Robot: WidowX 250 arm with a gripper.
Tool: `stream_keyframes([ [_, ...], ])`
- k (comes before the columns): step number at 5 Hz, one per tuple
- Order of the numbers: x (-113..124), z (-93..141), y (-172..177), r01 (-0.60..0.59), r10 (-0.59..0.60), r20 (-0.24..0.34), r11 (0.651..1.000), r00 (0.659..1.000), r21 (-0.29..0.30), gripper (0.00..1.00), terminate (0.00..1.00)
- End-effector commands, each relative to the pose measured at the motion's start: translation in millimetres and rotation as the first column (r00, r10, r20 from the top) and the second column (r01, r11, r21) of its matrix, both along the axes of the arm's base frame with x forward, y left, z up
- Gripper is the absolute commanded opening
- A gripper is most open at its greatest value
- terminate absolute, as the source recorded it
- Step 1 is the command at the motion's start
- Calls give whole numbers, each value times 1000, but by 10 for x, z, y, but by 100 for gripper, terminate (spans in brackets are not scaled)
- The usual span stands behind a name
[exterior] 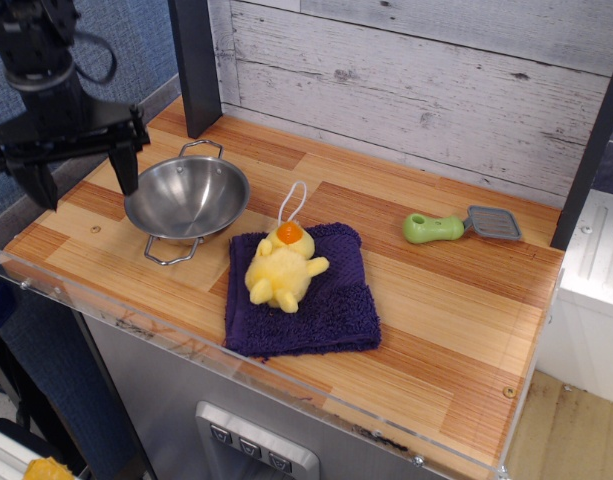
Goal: Put the bowl to the right of the towel.
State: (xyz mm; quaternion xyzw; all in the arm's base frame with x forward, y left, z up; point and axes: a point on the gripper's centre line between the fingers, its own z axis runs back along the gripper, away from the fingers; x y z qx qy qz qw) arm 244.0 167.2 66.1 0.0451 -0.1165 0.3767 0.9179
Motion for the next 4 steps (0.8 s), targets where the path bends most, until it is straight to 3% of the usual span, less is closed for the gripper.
stream_keyframes([
  [1, 102, -138, 11, -18, 18, 16, 1000, 1000, 8, 100, 0],
  [3, 331, -312, -7, -11, 10, 6, 1000, 1000, 28, 100, 0],
  [4, 404, -329, -23, 7, -7, 2, 998, 1000, 57, 0, 0],
])
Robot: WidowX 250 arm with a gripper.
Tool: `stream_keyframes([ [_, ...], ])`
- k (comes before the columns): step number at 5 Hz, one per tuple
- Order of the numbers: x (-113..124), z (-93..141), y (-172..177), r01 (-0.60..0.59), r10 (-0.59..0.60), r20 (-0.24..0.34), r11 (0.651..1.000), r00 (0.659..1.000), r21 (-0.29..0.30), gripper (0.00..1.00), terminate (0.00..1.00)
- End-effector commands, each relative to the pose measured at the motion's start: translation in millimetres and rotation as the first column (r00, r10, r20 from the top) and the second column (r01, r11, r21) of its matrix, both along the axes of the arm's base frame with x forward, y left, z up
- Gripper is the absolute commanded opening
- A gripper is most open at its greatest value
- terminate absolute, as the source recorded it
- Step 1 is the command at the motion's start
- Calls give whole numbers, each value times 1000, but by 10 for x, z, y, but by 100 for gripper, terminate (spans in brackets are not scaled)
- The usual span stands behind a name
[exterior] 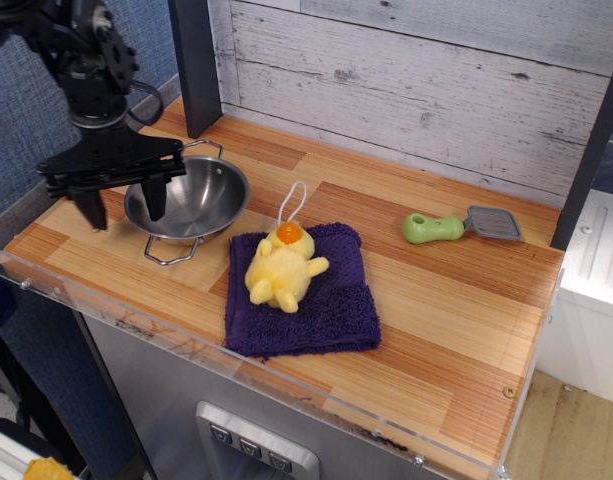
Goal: Put the bowl to the right of the towel.
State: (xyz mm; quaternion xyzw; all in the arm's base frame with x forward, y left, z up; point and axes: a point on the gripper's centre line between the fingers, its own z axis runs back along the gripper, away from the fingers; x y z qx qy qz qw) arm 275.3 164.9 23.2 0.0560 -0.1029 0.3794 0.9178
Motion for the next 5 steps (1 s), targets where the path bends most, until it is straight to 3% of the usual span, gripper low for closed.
stream_keyframes([
  [1, 83, 114, -4, 19, -22, 38, 997, 999, 71, 0, 0],
  [3, -11, 204, 80, 49, -52, 48, 997, 998, 65, 0, 0],
  [4, -40, 428, 187, 35, -39, 91, 998, 995, 45, 0, 0],
  [5, 8, 761, 219, 105, -109, 154, 994, 982, 36, 0, 0],
])
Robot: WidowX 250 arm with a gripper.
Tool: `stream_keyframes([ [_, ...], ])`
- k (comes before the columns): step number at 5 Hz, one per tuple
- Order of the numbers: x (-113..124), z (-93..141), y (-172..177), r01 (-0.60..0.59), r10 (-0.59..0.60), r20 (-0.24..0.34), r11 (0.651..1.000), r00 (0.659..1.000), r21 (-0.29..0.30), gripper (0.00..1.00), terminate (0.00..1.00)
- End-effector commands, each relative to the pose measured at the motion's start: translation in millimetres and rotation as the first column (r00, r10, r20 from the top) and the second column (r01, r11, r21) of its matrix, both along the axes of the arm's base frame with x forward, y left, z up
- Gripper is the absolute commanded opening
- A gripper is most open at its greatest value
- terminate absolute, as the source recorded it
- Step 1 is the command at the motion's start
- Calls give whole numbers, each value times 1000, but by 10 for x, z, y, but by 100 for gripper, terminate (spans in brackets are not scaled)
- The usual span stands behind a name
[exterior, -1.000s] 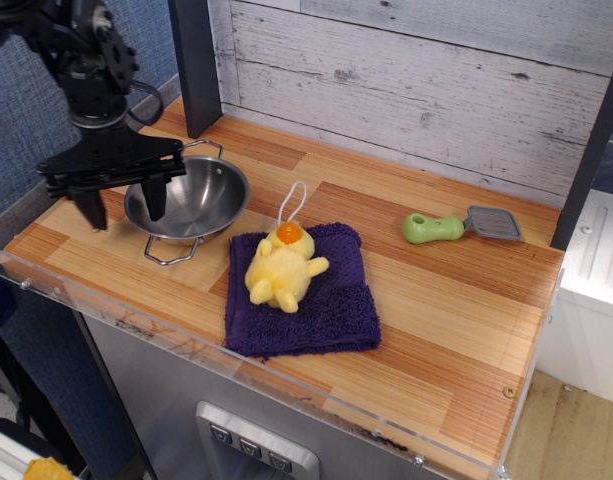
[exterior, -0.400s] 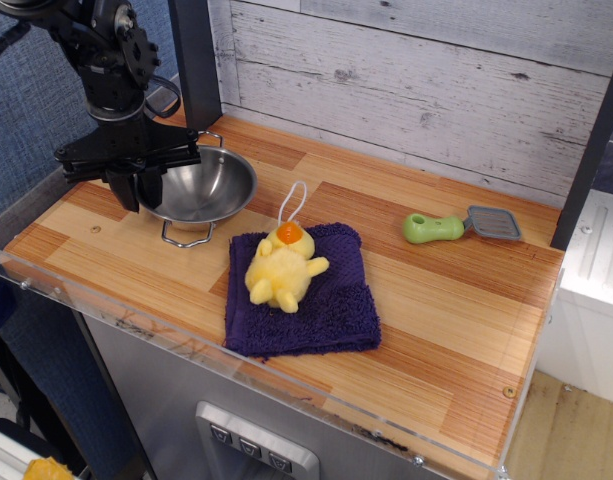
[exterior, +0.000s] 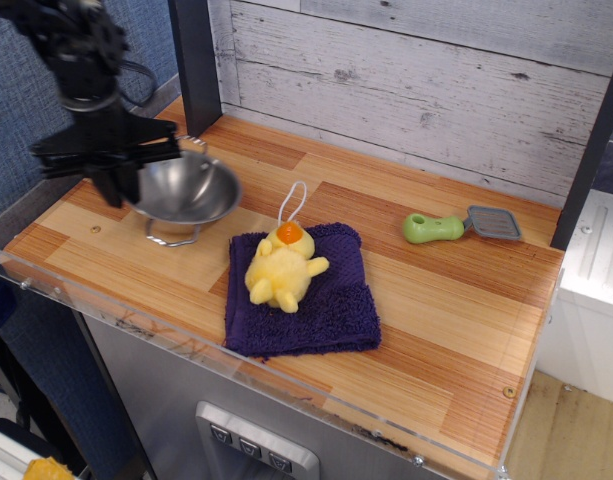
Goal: Put the bowl to the right of the towel.
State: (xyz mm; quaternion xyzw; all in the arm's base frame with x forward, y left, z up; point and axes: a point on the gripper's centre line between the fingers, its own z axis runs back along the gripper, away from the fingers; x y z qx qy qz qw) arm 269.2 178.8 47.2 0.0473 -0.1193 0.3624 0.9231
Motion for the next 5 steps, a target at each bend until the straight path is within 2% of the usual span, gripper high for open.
stream_keyframes([
  [1, 121, 841, -34, 172, -181, 184, 983, 966, 64, 0, 0],
  [2, 122, 1032, -294, 268, -277, 234, 961, 932, 71, 0, 0],
  [3, 81, 1050, -732, 404, -405, 250, 913, 880, 57, 0, 0],
  [4, -49, 1021, -1158, 521, -517, 256, 852, 817, 54, 0, 0],
  [5, -142, 964, -1438, 612, -610, 252, 787, 752, 77, 0, 0],
])
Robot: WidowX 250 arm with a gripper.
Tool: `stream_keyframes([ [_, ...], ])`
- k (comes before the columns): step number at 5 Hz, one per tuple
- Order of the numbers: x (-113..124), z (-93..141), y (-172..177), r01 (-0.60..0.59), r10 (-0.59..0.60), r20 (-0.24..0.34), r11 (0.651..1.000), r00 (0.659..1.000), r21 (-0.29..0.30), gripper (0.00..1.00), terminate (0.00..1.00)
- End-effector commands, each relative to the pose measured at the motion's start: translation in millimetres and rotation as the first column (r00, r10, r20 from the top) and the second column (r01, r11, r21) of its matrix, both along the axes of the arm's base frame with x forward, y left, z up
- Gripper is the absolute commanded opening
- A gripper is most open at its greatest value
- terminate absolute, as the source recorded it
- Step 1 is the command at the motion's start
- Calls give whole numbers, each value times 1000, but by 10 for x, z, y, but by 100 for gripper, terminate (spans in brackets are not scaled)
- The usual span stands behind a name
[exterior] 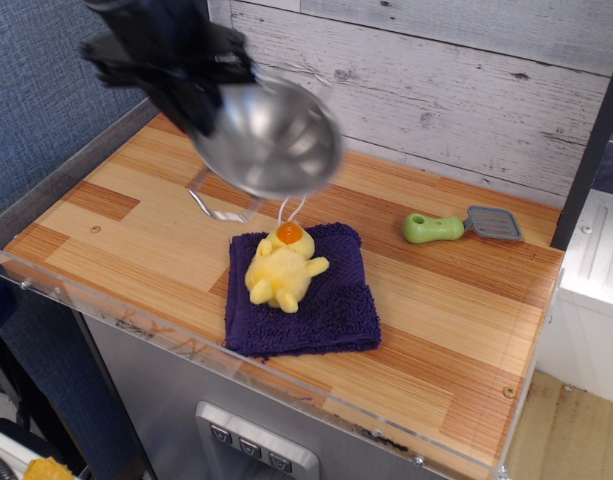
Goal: Put the bowl to the right of the towel.
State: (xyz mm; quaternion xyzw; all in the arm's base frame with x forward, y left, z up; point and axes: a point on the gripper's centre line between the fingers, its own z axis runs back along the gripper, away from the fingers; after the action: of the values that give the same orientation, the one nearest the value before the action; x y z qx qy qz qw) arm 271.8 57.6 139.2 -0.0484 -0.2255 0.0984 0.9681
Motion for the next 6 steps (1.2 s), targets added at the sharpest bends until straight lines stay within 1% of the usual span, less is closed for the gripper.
stream_keyframes([
  [1, -239, -39, -452, 179, -180, 47, 983, 982, 28, 0, 0],
  [2, -295, -166, -601, 221, -223, 30, 974, 974, 46, 0, 0],
  [3, -368, -374, -718, 271, -271, -1, 961, 963, 46, 0, 0],
  [4, -422, -509, -824, 312, -311, -23, 949, 950, 49, 0, 0],
  [5, -503, -708, -906, 342, -339, -68, 939, 938, 38, 0, 0],
  [6, -570, -869, -946, 375, -369, -97, 926, 924, 47, 0, 0],
])
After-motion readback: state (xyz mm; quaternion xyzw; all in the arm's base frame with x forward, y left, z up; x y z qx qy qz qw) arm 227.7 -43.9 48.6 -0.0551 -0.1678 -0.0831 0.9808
